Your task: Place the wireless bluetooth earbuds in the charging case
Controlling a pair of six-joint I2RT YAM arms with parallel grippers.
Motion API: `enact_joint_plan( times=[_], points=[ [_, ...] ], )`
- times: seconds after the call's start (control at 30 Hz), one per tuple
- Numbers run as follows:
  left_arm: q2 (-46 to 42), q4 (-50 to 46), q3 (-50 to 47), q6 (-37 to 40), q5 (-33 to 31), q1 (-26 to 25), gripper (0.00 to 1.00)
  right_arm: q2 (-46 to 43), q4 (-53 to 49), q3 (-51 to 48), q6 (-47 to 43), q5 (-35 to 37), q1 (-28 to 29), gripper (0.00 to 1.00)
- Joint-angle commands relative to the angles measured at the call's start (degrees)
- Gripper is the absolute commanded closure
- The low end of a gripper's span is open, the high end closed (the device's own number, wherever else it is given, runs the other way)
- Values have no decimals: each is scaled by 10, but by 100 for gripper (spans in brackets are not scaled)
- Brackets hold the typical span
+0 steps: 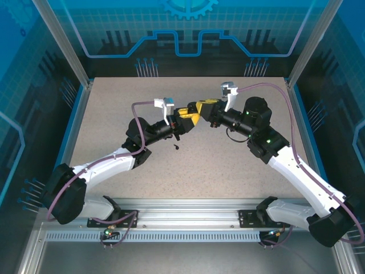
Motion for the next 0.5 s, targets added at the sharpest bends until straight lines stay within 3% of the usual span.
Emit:
enact_joint_plan(
  times=[0.0,0.47],
  points=[
    [-11,72,0,-12,-2,-3,95,-5,-41,9,-15,-16,9,82],
    [-11,64,2,-10,-1,-3,95,-13,-67,15,-30,-22,10,72]
  ],
)
